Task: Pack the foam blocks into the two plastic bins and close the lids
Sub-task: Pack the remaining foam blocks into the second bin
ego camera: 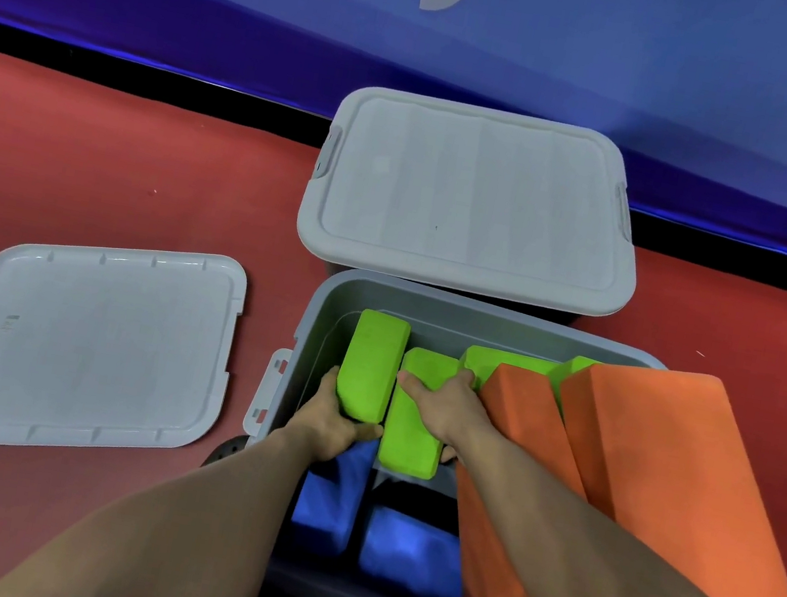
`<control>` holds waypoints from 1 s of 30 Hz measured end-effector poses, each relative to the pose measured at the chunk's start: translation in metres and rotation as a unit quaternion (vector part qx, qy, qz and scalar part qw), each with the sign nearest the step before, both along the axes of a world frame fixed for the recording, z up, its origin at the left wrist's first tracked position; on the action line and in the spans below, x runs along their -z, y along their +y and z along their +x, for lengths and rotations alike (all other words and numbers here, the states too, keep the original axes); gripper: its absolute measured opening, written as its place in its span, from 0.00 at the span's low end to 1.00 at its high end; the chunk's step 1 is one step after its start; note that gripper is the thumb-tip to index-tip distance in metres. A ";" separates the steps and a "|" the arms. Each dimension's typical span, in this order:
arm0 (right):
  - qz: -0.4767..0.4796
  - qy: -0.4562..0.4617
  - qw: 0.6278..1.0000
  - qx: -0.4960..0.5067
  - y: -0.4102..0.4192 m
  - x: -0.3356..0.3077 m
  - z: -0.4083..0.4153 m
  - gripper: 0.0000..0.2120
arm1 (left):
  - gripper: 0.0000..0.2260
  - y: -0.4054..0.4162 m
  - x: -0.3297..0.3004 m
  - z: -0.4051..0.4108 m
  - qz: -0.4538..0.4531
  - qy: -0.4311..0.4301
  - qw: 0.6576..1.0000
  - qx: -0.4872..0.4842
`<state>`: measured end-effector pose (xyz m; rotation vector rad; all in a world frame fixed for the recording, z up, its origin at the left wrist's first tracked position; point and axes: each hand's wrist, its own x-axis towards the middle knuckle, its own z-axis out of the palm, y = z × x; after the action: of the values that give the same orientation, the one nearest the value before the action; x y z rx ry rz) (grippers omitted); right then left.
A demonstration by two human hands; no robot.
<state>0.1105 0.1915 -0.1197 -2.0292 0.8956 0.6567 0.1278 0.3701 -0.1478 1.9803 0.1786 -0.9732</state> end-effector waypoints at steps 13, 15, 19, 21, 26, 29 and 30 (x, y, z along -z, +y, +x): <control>0.022 -0.039 0.996 0.073 -0.003 -0.001 0.012 0.52 | 0.39 0.001 -0.006 -0.010 0.155 -0.140 0.956 0.207; 0.034 -0.039 0.995 0.083 -0.003 -0.004 0.017 0.52 | 0.40 0.000 -0.006 -0.008 0.185 -0.135 0.951 0.207; 0.040 -0.025 0.996 0.074 -0.003 -0.006 0.023 0.52 | 0.39 -0.002 -0.008 -0.008 0.219 -0.159 0.934 0.232; 0.039 -0.026 0.996 0.070 -0.001 -0.004 0.027 0.52 | 0.37 0.001 -0.008 -0.008 0.218 -0.189 0.926 0.242; 0.067 -0.025 0.992 0.107 0.006 -0.004 0.034 0.46 | 0.37 0.010 -0.005 -0.005 0.189 -0.179 0.938 0.230; 0.135 0.033 0.977 0.165 0.010 -0.008 0.031 0.47 | 0.37 0.009 -0.007 -0.005 0.179 -0.161 0.946 0.217; 0.146 0.042 0.973 0.174 0.010 -0.009 0.030 0.46 | 0.37 0.008 -0.007 -0.005 0.175 -0.156 0.949 0.211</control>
<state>0.1403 0.2011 -0.1108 -1.5453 1.1017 0.6374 0.1223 0.3783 -0.1403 2.5387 -0.2817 -0.9152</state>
